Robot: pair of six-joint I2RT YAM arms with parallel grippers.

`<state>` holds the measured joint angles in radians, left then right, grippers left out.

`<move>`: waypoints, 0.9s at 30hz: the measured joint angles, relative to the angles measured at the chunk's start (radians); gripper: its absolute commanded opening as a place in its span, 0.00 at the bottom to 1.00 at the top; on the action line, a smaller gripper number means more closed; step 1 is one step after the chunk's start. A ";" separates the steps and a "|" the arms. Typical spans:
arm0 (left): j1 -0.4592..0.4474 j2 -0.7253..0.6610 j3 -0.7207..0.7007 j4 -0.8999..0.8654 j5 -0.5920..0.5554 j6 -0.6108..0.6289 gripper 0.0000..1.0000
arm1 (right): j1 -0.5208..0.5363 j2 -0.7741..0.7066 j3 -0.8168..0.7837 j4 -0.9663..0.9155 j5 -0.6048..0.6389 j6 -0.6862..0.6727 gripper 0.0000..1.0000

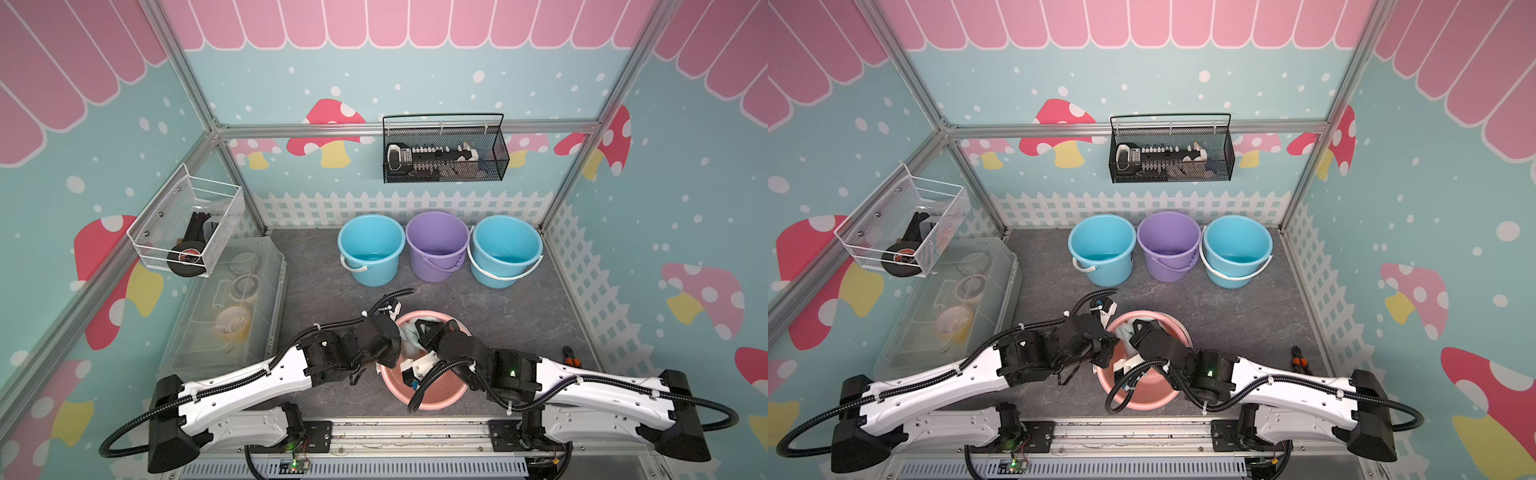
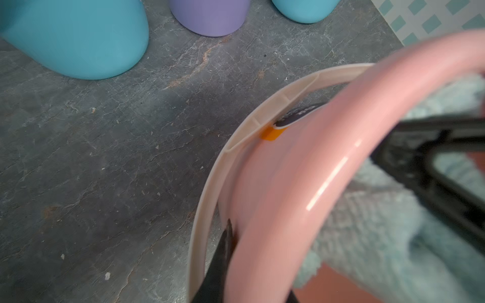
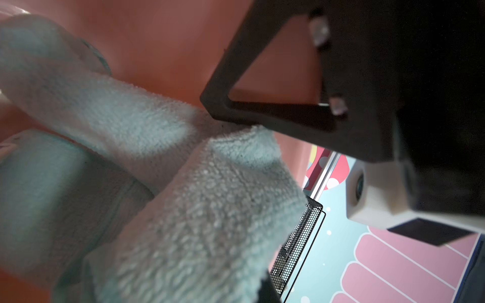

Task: Wipe the inside of the bucket with a cloth
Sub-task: Wipe the dirt from the inside of the bucket.

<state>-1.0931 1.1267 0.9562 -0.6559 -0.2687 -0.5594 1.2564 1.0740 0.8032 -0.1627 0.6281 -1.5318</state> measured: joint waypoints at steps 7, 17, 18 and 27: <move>0.000 0.000 0.000 -0.004 0.027 0.026 0.00 | -0.034 0.126 -0.067 0.077 -0.013 0.010 0.00; -0.002 0.002 0.000 -0.026 0.057 0.053 0.00 | -0.128 0.334 -0.093 0.119 -0.148 0.165 0.00; -0.002 0.003 0.000 -0.033 0.059 0.055 0.00 | -0.130 0.349 -0.093 0.118 -0.163 0.183 0.00; -0.004 0.013 0.014 -0.043 0.032 0.036 0.00 | -0.123 0.222 -0.068 -0.034 -0.191 0.271 0.00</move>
<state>-1.0973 1.1400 0.9699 -0.6994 -0.2363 -0.5236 1.1332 1.2961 0.7353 -0.1963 0.4370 -1.2606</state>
